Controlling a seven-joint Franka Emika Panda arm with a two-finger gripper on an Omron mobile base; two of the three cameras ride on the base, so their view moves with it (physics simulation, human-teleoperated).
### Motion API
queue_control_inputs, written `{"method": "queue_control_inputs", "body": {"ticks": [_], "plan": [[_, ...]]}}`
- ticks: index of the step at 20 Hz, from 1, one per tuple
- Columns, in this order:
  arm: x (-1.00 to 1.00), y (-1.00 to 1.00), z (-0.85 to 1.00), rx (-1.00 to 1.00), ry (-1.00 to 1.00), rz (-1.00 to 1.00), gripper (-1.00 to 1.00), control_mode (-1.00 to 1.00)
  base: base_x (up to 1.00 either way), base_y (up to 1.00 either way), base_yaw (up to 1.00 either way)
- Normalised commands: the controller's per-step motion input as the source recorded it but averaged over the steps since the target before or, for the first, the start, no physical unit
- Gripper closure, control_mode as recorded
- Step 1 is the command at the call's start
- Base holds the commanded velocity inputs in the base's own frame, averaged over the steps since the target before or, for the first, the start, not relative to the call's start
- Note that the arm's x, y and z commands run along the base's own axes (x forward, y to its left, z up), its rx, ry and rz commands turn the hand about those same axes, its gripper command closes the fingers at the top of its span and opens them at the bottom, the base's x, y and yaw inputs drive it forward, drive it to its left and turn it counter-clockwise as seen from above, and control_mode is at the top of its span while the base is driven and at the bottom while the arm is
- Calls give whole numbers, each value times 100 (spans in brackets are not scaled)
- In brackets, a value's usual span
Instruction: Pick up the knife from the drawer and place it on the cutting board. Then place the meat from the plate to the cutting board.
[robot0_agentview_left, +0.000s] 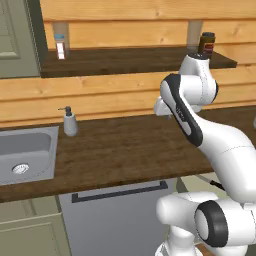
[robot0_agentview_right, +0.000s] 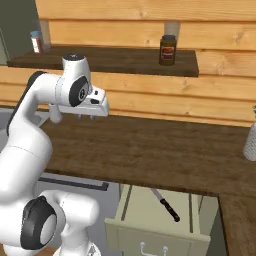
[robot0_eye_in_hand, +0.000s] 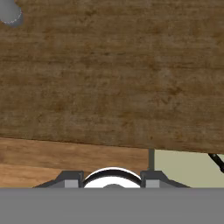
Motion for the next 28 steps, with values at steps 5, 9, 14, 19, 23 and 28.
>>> {"method": "queue_control_inputs", "body": {"ticks": [5, 9, 14, 19, 23, 28], "plan": [[-4, 0, 0, 0, 0, 0, -100, 100, -22, 0, -4], [0, 0, 0, 0, 0, 0, -100, 100, -46, 27, -32], [0, 0, 0, 0, 0, 0, -100, 100, -36, 63, -58], [0, 0, 0, 0, 0, 0, -100, 100, -10, 40, -74], [0, 0, 0, 0, 0, 0, -100, 100, 0, 24, -82], [0, 0, 0, 0, 0, 0, -100, 100, 4, 26, -82]]}}
